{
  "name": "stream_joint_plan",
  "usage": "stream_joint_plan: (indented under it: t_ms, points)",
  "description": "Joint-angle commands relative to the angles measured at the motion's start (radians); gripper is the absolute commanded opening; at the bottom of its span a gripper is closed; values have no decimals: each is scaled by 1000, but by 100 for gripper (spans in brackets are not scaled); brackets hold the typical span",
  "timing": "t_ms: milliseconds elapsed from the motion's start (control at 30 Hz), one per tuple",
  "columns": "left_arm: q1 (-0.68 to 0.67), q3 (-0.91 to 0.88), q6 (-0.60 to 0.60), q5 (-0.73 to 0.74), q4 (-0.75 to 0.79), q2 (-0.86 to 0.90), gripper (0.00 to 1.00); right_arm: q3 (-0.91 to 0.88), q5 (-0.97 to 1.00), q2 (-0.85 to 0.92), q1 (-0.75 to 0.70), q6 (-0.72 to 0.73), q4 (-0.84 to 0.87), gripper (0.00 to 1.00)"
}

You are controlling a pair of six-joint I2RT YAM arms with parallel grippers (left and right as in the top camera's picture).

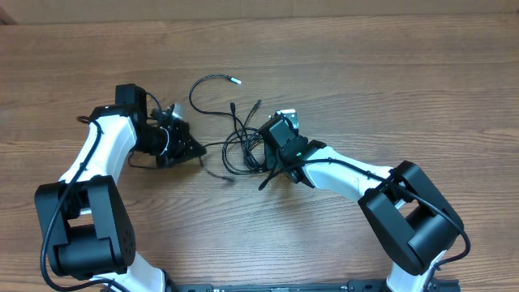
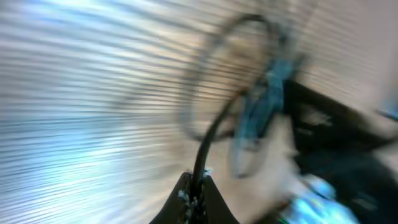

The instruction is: Untangle cables

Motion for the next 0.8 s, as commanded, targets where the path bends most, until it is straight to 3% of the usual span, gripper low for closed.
stream_joint_plan:
  t_ms: [0, 67, 200, 267, 467, 600, 667, 767]
  points:
    - [11, 19, -96, -444, -28, -28, 5, 2, 132, 19, -5, -5, -1, 9]
    - [11, 17, -116, -447, -28, -28, 8, 2, 132, 19, -5, -5, -1, 9]
    - [2, 16, -140, -447, -47, -27, 41, 2, 131, 19, -5, -5, -2, 9]
    - [1, 16, -164, -447, -60, -27, 48, 2, 122, 19, -5, -5, -2, 9]
    - [-82, 16, -240, -430, -51, -27, 44, 2, 68, 19, -5, -5, 6, 9]
    - [-219, 16, -397, -429, 56, -27, 49, 2, 67, 19, -5, -5, 5, 9]
    - [-277, 16, -430, -434, 86, -25, 38, 2, 67, 19, -5, -5, 2, 9]
    - [-344, 16, -518, -441, 101, -22, 34, 2, 67, 19, -5, -5, 2, 9]
